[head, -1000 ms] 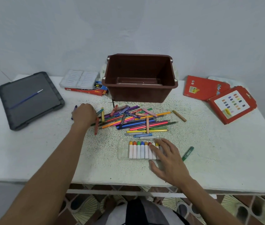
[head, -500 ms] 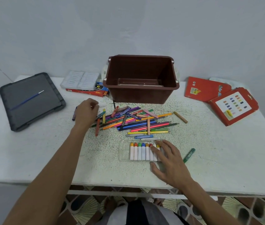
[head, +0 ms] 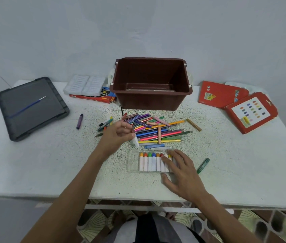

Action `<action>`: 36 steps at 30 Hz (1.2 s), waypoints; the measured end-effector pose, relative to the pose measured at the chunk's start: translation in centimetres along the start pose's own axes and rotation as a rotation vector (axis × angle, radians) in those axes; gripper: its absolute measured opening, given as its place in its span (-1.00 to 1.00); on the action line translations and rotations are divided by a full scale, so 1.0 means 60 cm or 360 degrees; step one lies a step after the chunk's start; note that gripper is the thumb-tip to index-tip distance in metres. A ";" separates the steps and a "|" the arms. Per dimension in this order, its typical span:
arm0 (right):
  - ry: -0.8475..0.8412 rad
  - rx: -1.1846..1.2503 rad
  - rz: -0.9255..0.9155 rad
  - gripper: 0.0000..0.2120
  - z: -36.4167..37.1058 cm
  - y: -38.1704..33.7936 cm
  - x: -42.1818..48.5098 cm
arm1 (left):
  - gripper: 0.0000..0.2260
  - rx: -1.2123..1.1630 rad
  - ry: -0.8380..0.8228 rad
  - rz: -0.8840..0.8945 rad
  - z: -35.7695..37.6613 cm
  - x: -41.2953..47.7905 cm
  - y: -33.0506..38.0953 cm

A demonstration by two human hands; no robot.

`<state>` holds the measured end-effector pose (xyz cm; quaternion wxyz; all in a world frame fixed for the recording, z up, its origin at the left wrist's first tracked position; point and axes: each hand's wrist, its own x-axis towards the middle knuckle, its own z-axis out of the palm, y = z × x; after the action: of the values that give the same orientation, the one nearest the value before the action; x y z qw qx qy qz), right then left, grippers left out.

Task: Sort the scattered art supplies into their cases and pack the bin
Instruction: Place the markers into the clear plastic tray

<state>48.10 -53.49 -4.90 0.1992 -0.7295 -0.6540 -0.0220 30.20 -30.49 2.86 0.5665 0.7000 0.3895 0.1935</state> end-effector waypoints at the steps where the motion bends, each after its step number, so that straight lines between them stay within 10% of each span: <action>1: -0.0003 -0.0001 0.0001 -0.49 0.000 0.000 0.000 | -0.81 0.0043 -0.0048 -0.0015 0.008 -0.006 -0.004; 21: -0.0030 -0.0008 0.0012 -0.49 -0.003 -0.001 0.001 | -0.81 0.0545 -0.0090 0.0018 0.045 -0.063 -0.036; 36: -0.0037 -0.0001 0.0017 -0.49 -0.003 -0.002 0.001 | -0.57 0.1040 0.0002 0.0600 0.051 -0.085 -0.089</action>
<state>48.06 -53.50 -4.71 0.1913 -0.7332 -0.6524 -0.0126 27.46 -36.06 -2.19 0.2675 0.9030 0.2954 0.1605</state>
